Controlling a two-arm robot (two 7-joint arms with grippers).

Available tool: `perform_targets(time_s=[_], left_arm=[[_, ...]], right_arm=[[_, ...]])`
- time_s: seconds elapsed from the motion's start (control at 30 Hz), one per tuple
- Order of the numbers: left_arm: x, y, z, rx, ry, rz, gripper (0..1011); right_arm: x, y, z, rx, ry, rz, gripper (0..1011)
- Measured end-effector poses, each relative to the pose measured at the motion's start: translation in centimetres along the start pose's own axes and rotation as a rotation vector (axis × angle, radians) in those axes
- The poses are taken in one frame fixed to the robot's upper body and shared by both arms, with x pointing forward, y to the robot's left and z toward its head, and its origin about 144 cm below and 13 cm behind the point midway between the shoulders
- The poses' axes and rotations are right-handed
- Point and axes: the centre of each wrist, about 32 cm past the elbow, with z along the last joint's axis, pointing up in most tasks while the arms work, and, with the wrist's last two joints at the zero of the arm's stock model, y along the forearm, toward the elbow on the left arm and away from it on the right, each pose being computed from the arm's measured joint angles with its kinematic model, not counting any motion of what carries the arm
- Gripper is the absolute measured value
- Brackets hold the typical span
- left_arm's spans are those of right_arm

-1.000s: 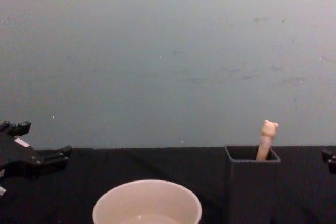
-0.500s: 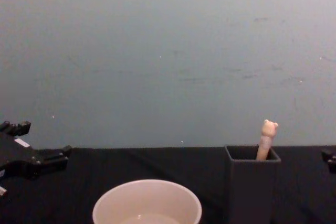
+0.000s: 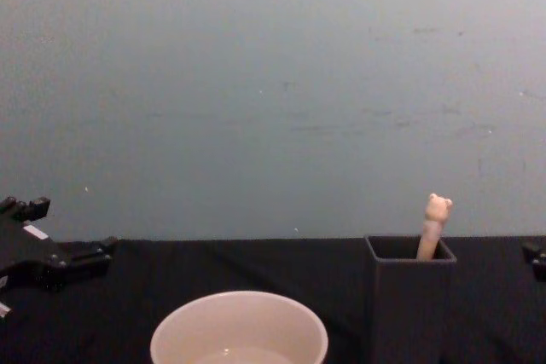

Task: Pick up the stirring spoon with one hand, stir inside the cup, then place it back in its original position.

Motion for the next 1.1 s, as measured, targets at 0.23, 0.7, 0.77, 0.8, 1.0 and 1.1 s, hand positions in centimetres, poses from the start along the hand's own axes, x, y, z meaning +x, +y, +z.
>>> perform_targets(time_s=[0.23, 0.7, 0.77, 0.8, 1.0, 1.1], left_arm=[[0.0, 0.0, 0.0, 0.0, 0.0, 0.0, 1001], [0.0, 0.0, 0.0, 0.0, 0.0, 0.0, 1001], [0.0, 0.0, 0.0, 0.0, 0.0, 0.0, 1001], [0.0, 0.0, 0.0, 0.0, 0.0, 0.0, 1001], [0.0, 0.0, 0.0, 0.0, 0.0, 0.0, 1001], [0.0, 0.0, 0.0, 0.0, 0.0, 0.0, 1001]], right_arm=[[0.0, 0.0, 0.0, 0.0, 0.0, 0.0, 1000], [0.4, -0.7, 0.6, 0.016, 0.08, 0.068, 1002], [0.6, -0.9, 0.8, 0.02, 0.106, 0.096, 1000], [0.8, -1.2, 0.9, 0.024, 0.132, 0.128, 1002], [1.5, -2.3, 1.1, 0.028, 0.234, 0.268, 1000], [1.8, -2.9, 1.1, 0.028, 0.283, 0.339, 1002]])
